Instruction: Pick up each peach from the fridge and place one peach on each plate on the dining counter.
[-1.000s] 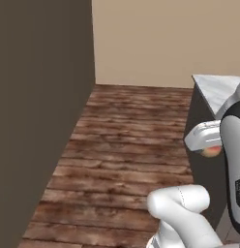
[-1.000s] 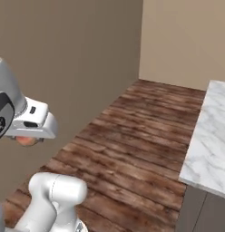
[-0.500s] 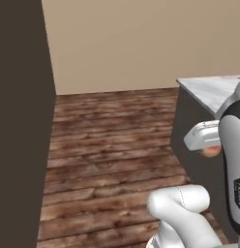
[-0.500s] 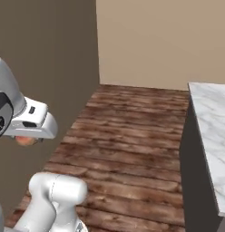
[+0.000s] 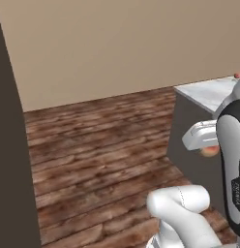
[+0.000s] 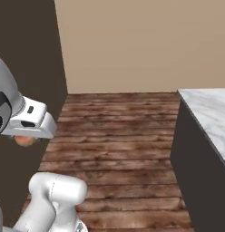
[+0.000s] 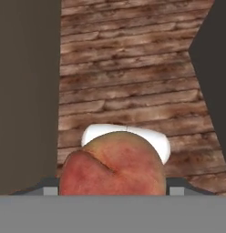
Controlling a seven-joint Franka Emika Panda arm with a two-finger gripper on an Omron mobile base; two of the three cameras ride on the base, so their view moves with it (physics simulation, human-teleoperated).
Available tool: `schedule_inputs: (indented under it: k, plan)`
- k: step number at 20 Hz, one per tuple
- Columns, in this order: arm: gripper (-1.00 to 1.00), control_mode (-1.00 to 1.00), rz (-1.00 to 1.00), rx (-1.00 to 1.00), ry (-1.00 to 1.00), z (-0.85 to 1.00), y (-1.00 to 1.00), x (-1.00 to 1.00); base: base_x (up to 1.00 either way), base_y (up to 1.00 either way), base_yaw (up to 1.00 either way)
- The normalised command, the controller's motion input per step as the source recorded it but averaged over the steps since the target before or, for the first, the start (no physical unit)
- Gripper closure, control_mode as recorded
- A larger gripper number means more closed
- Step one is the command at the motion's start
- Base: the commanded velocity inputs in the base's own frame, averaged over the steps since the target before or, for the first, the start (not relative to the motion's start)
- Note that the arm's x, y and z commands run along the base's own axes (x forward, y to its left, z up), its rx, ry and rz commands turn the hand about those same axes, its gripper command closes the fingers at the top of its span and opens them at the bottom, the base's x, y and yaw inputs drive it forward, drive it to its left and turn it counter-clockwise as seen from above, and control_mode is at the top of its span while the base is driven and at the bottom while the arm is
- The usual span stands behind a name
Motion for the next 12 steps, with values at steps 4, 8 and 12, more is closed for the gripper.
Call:
schedule_inputs:
  k: [4,8,12]
  plan:
    - [1.0,1.0,0.0,0.0,0.0,0.0,0.0,0.0,1.0,0.71,-0.41]
    - [1.0,1.0,0.0,0.0,0.0,0.0,0.0,0.0,1.0,0.72,-0.4]
    - [1.0,1.0,0.0,0.0,0.0,0.0,0.0,0.0,1.0,0.8,-0.42]
